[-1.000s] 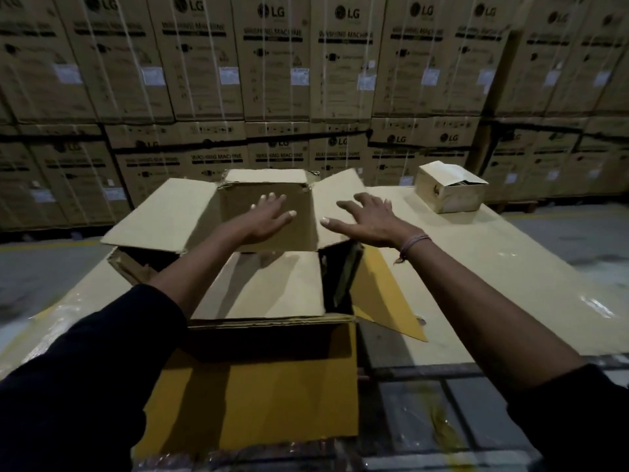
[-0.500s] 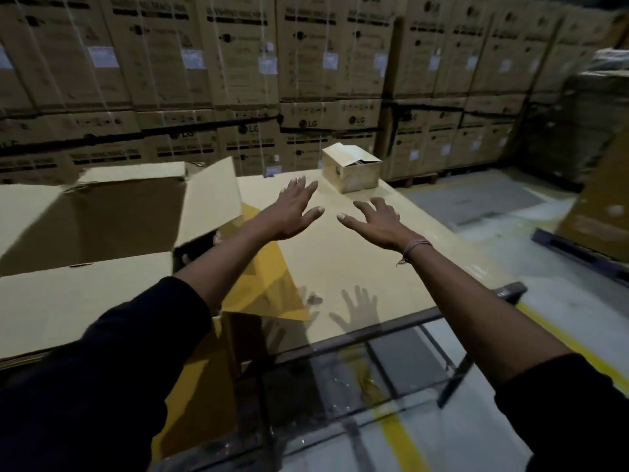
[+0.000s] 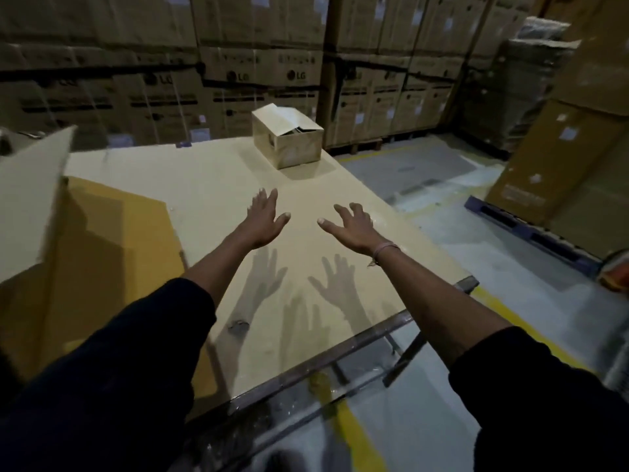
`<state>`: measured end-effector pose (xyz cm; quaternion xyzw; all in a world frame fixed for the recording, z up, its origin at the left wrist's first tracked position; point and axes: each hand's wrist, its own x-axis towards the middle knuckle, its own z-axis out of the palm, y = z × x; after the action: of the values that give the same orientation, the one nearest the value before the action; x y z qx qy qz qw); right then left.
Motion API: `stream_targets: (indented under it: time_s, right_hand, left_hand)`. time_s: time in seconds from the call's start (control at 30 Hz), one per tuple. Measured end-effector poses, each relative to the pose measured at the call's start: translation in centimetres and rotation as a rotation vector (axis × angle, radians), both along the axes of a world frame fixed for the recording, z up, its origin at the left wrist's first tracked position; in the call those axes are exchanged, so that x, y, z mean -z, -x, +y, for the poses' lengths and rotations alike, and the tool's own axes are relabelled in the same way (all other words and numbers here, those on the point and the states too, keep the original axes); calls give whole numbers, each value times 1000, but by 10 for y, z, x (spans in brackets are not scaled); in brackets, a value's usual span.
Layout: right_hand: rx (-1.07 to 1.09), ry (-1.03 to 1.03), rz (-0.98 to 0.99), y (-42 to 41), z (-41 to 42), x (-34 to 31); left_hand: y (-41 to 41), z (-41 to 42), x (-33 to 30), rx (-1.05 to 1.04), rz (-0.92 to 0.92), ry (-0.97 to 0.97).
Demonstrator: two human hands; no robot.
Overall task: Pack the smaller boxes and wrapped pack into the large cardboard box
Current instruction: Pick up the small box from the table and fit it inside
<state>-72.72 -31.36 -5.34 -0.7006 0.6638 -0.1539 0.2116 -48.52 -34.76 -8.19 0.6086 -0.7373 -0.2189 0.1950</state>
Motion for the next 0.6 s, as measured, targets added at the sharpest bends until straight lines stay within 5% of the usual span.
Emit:
stream_targets:
  time_s: [0.6]
  right_hand:
    - [-73, -133, -109, 71, -237, 81]
  left_hand:
    - [33, -179, 73, -47, 59, -153]
